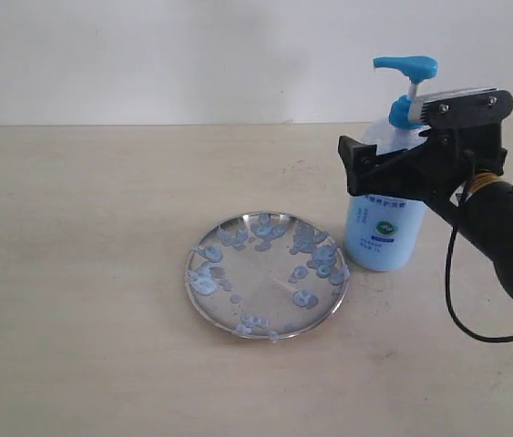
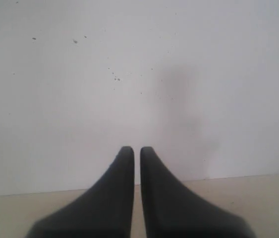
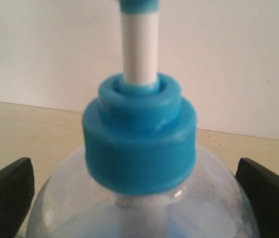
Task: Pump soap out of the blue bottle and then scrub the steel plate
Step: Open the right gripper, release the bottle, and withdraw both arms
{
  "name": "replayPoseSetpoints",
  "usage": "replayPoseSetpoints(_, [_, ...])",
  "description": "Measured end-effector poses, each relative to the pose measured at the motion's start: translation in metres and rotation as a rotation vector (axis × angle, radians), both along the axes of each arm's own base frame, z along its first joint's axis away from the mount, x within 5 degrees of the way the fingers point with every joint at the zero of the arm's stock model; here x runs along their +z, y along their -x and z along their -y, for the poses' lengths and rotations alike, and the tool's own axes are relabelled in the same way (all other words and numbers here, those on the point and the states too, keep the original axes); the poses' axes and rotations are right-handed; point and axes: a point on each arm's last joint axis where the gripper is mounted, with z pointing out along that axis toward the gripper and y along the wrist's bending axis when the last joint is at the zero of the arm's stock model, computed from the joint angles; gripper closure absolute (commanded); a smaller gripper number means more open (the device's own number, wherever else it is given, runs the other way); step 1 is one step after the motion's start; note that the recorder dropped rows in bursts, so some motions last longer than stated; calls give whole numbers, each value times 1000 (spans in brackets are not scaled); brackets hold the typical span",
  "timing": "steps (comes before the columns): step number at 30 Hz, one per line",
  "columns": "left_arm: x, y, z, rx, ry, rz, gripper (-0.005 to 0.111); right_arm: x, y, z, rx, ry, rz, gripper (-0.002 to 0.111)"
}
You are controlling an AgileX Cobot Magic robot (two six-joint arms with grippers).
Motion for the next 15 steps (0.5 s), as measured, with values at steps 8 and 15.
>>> replayPoseSetpoints(8, [0,0,-2,19,3,-2,103,61,30,4,18,34,-133,7])
replayPoseSetpoints(15, [-1,0,-3,29,6,-6,103,134,117,21,11,37,-298,108])
